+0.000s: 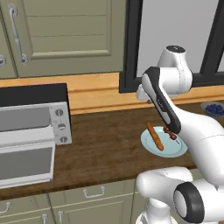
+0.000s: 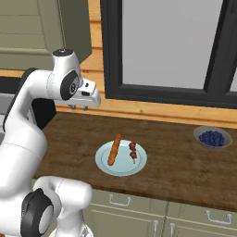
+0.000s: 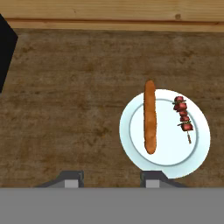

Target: Pick up the kebab skewer and baguette bread, and place them inside the toaster oven. Close the toaster oven door and start by setting the timer.

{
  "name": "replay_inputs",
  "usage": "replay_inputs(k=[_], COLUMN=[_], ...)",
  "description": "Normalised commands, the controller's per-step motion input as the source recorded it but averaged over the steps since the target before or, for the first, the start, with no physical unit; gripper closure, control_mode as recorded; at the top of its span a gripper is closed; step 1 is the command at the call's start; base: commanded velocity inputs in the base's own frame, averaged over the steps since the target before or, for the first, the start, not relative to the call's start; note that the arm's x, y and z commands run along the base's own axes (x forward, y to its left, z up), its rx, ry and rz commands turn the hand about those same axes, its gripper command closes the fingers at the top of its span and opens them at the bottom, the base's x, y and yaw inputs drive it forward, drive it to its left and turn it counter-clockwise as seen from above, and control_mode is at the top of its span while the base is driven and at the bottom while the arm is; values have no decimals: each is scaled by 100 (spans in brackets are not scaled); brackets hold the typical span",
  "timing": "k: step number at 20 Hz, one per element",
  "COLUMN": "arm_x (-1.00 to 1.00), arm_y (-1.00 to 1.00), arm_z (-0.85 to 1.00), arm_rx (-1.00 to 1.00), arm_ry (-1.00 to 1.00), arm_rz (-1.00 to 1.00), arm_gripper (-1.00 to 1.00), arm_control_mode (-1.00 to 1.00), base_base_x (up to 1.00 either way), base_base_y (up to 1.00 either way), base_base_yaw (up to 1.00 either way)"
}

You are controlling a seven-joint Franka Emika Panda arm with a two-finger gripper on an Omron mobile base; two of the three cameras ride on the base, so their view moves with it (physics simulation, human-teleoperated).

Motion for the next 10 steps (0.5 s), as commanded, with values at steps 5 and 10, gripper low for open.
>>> replay_inputs(k=[5, 10], arm_x=[0, 0], arm_y=[0, 0], arm_z=[0, 0], arm_rx=[0, 0], arm_ry=[0, 0], arm_rz=[0, 0], arm_gripper=[-100, -100], arm_control_mode=[100, 100], base_base_x=[0, 0], base_base_y=[0, 0], base_base_yaw=[0, 0])
